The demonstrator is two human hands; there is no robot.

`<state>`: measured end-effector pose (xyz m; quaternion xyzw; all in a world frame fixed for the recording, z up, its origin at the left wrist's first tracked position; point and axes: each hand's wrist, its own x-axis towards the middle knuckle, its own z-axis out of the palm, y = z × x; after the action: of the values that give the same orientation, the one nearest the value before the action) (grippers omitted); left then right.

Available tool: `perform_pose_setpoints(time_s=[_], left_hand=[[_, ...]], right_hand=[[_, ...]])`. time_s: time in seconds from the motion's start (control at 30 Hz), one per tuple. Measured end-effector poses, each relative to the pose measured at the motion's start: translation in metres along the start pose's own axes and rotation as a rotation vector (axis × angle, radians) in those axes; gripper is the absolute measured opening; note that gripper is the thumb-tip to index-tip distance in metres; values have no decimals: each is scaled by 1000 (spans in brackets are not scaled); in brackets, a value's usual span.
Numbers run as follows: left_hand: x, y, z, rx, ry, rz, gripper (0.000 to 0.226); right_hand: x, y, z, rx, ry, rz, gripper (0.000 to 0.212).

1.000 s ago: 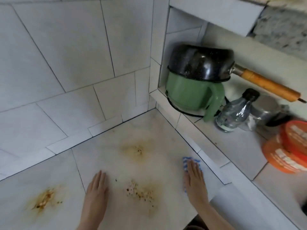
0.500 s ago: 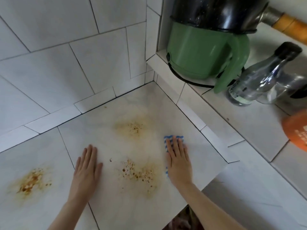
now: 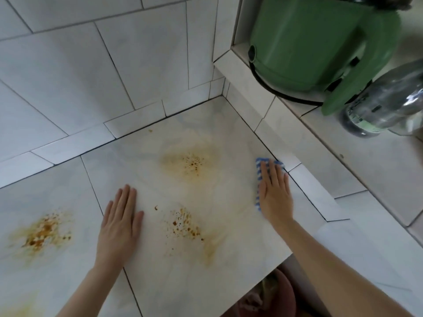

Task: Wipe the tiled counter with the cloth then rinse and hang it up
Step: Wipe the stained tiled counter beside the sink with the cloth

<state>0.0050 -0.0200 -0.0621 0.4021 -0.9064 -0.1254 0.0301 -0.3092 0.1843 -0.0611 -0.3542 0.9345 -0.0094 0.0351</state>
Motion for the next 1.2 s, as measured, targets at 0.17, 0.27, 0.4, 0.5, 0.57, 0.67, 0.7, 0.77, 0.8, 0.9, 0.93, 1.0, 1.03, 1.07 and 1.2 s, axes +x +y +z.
perform_pose_setpoints(time_s=[0.17, 0.27, 0.4, 0.5, 0.57, 0.67, 0.7, 0.77, 0.8, 0.9, 0.93, 1.0, 1.03, 1.07, 1.2], left_hand=[[0, 2, 0, -8, 16, -14, 60], [-1, 2, 0, -13, 13, -21, 60], [-1, 3, -2, -28, 1, -30, 60], [-1, 2, -2, -31, -12, -23, 60], [0, 2, -4, -51, -13, -19, 60], [4, 3, -10, -100, 20, -50, 60], [7, 3, -12, -114, 35, -63, 59], [13, 3, -14, -124, 56, -69, 59], [18, 2, -14, -118, 60, -63, 59], [32, -1, -12, -85, 58, -70, 59], [36, -2, -10, -78, 58, -85, 59], [40, -5, -6, -69, 55, -103, 62], [40, -7, -4, -64, 50, -101, 63], [40, -9, -3, -60, 47, -92, 64], [39, -9, -4, -59, 58, -76, 61]], right_hand=[[10, -70, 2, 86, 58, -12, 56], [-25, -122, 2, 177, -7, -274, 50], [-72, -127, -1, 177, -59, -557, 49], [-41, -73, 0, 42, -87, -528, 48], [0, -35, -1, -31, -102, -348, 53], [47, -17, -4, -131, -54, -139, 60], [56, -25, -6, -133, -34, -91, 61], [67, -57, -8, -147, -70, -66, 60], [68, -79, -9, -127, -83, -113, 65], [50, -149, -9, 2, -52, -327, 67], [37, -168, -7, 59, -46, -393, 59], [2, -192, -3, 168, -53, -514, 52], [-13, -194, -3, 200, -89, -583, 52], [-20, -189, -3, 196, -125, -663, 51], [31, -130, 4, 104, -106, -656, 49]])
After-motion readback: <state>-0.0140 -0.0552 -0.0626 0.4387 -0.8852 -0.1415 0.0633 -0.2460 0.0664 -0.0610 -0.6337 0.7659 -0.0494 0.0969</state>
